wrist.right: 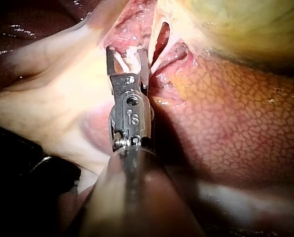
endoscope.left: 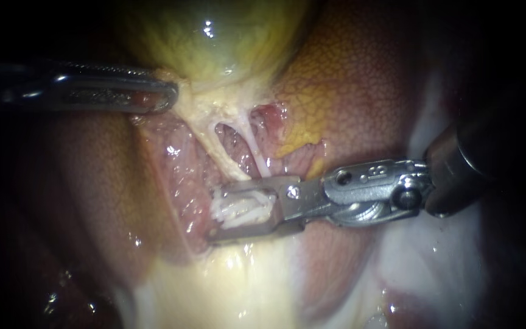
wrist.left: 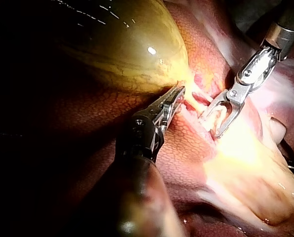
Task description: Clipping second clip left tube
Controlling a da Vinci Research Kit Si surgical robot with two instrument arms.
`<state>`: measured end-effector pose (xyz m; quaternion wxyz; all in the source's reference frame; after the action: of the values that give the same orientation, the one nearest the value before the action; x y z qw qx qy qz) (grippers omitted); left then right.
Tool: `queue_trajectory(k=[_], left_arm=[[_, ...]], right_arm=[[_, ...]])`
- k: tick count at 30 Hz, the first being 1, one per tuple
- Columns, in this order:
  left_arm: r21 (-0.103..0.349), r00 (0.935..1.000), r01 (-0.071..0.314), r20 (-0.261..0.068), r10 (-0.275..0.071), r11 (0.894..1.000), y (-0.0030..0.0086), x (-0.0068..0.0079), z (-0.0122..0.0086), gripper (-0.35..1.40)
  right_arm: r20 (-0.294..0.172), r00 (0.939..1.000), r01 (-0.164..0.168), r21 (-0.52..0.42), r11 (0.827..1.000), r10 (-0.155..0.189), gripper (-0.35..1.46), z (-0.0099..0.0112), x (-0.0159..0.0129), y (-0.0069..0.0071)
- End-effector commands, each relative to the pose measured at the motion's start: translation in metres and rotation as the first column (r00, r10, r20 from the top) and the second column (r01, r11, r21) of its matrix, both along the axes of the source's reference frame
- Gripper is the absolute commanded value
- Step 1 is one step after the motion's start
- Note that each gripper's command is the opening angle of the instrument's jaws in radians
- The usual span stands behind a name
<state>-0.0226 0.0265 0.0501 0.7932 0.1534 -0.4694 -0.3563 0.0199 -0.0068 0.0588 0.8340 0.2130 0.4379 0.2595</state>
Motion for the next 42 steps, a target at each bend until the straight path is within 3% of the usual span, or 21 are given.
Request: queue_trajectory(k=[1,6,7,8,16,18,26,34,42], left_arm=[[0.000,1.0000,0.000,0.000,0.000,1.000,0.0000,0.0000,0.0000,-0.35],[0.000,1.0000,0.000,0.000,0.000,1.000,0.0000,0.0000,0.0000,-0.35],[0.000,1.0000,0.000,0.000,0.000,1.000,0.0000,0.0000,0.0000,-0.35],[0.000,1.0000,0.000,0.000,0.000,1.000,0.0000,0.0000,0.0000,-0.35],[0.000,1.0000,-0.001,0.000,0.001,1.000,0.0000,0.0000,0.0000,-0.35],[0.000,1.0000,-0.001,0.001,0.001,1.000,0.0000,0.0000,0.0000,-0.35],[0.000,1.0000,-0.001,0.001,0.001,1.000,0.0000,0.0001,0.0000,-0.35],[0.000,1.0000,-0.001,0.001,0.001,1.000,0.0000,0.0001,0.0000,-0.35],[0.000,1.0000,-0.001,0.001,0.001,1.000,0.0000,0.0001,0.0000,-0.35]], right_arm=[[-0.002,1.0000,0.002,0.002,1.000,-0.002,0.35,0.0000,0.0000,0.0000],[-0.080,0.9966,0.023,0.032,0.999,-0.020,0.36,-0.0004,-0.0001,0.0002],[-0.125,0.9907,0.059,0.044,0.997,-0.053,0.36,-0.0007,-0.0002,0.0004],[-0.140,0.9880,0.071,0.046,0.996,-0.064,0.36,-0.0008,-0.0002,0.0005],[-0.254,0.9624,0.107,0.028,0.994,-0.097,0.40,-0.0030,-0.0011,0.0016],[-0.270,0.9572,0.116,0.027,0.993,-0.105,0.40,-0.0035,-0.0013,0.0016],[-0.353,0.9249,0.155,0.007,0.988,-0.142,0.42,-0.0053,-0.0017,0.0016],[-0.407,0.9000,0.173,0.004,0.985,-0.157,0.43,-0.0068,-0.0032,0.0021],[-0.416,0.8941,0.184,0.004,0.983,-0.165,0.43,-0.0067,-0.0043,0.0022]])
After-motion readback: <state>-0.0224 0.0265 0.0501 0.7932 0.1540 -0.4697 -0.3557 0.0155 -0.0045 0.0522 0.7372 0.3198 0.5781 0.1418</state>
